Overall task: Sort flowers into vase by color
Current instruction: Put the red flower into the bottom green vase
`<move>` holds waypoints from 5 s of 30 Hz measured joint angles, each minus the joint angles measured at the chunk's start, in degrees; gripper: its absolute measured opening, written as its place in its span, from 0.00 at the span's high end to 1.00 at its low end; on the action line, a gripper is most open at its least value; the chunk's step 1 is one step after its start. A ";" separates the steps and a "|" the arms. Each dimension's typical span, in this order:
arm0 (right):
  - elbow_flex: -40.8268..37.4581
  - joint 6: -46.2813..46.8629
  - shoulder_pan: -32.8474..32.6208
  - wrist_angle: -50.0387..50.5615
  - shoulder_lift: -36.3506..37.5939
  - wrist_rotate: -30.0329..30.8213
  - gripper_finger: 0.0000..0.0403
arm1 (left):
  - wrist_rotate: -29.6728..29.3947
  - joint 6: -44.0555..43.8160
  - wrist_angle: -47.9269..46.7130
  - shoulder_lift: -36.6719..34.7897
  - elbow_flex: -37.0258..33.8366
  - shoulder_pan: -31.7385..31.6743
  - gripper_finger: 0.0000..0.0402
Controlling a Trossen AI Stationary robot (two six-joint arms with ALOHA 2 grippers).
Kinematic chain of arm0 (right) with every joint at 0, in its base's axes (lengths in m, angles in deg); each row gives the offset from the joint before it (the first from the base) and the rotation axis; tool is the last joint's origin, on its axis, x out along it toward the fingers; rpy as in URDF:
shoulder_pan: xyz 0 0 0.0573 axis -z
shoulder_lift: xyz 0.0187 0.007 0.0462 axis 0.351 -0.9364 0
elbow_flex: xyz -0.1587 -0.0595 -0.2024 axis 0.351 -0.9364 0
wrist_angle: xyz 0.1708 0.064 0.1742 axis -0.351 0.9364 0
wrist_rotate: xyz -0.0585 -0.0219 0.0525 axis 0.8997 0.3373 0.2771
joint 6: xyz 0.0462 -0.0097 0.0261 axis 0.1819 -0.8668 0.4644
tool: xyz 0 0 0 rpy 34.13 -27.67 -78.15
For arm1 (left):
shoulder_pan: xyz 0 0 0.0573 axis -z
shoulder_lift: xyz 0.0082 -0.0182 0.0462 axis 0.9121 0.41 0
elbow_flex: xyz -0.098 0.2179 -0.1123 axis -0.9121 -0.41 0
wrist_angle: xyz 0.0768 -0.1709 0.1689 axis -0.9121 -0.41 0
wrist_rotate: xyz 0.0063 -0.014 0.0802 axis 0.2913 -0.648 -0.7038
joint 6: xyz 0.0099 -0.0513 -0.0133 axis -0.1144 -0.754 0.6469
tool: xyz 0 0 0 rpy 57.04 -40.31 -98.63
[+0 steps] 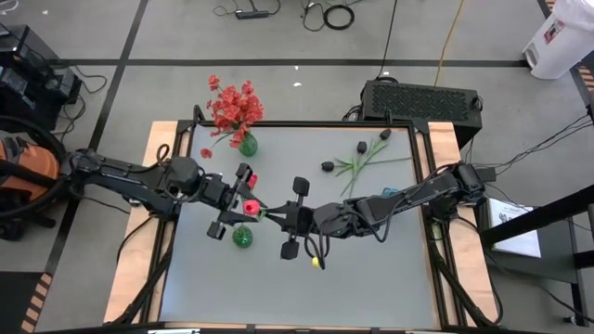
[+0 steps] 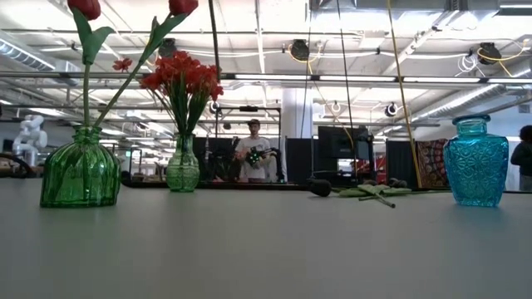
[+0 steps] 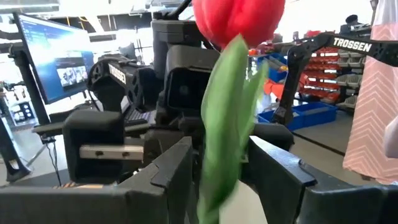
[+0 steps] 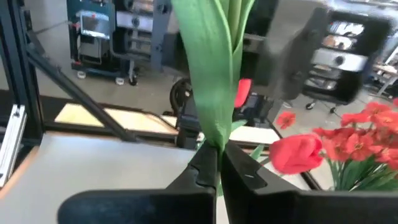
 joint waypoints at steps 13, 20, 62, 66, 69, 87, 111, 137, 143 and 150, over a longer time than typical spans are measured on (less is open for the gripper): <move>-0.02 0.09 -0.02 0.10 -0.16 0.31 1.00 | -0.23 0.03 0.27 0.47 0.00 -0.02 0.83; -0.02 0.40 -0.24 -0.16 -0.16 0.02 0.97 | -0.44 0.08 -2.17 -1.66 -0.02 -0.07 0.97; -0.02 7.57 -7.32 14.98 -0.14 9.63 0.85 | -8.12 -2.49 -35.44 -15.90 2.18 4.81 0.96; -0.02 8.98 -7.32 17.04 -0.14 9.53 0.85 | -8.38 -1.75 -35.37 -15.92 1.53 4.87 0.96; -0.02 9.02 -7.30 17.34 -0.41 9.55 0.85 | -8.34 -1.19 -35.18 -15.94 1.53 4.87 0.96; -0.02 10.29 -7.41 18.48 -0.60 9.53 0.85 | -8.11 -2.91 -33.12 -14.27 1.53 5.95 0.98; -0.02 11.64 -7.50 19.97 -0.62 9.40 0.85 | -9.20 -1.05 -29.31 -13.73 -2.12 7.45 0.97; -0.02 15.91 -7.48 23.83 -0.64 9.25 0.85 | -9.20 0.17 -27.33 -13.60 -2.23 7.45 0.96; -0.02 15.99 -7.48 23.83 -0.64 9.25 0.85 | -9.20 0.06 -27.33 -13.62 -2.23 7.45 0.96; -0.02 15.99 -7.48 23.83 -0.64 9.25 0.85 | -9.20 0.02 -27.27 -13.84 -2.23 7.45 0.96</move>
